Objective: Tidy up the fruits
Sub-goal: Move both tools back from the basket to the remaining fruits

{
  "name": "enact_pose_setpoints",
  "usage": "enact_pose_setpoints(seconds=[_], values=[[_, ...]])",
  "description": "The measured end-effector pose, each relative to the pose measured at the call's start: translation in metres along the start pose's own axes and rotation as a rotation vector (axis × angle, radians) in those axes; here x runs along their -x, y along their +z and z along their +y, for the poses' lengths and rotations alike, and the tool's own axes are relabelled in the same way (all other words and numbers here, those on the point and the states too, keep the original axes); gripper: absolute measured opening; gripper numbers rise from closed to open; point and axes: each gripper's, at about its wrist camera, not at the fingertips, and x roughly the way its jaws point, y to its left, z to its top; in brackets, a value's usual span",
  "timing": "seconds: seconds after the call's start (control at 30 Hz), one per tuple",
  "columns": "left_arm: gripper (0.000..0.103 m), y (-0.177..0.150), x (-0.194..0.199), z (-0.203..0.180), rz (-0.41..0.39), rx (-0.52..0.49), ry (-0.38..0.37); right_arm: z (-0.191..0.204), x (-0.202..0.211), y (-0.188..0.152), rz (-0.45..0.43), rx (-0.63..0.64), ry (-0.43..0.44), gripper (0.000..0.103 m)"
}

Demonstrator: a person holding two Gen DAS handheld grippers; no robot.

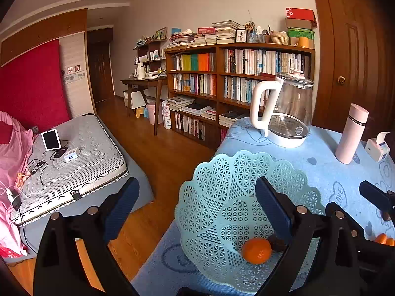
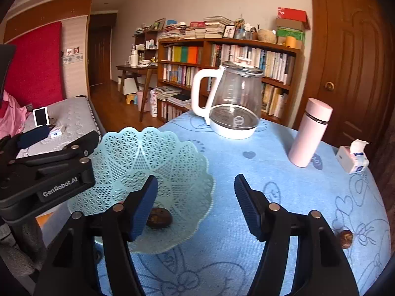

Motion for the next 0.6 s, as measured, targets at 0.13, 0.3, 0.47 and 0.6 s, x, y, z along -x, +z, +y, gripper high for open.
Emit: enact_pose_setpoints(seconds=[0.13,0.3,0.47,0.6], values=[[0.1,-0.002,0.004,-0.009,-0.004,-0.024,-0.012,-0.011,0.006,-0.007,-0.004,-0.014,-0.041,0.072],[0.1,-0.007,0.009,-0.028,-0.008,-0.078,-0.01,-0.029,0.014,-0.013,0.001,-0.038,-0.082,0.072],[0.1,-0.012,0.016,-0.046,-0.021,-0.13,-0.019,-0.042,0.02,-0.021,0.01,-0.06,-0.108,0.072],[0.1,-0.017,0.023,-0.059,-0.024,-0.163,-0.04,-0.054,0.024,-0.026,0.019,-0.076,-0.13,0.072]])
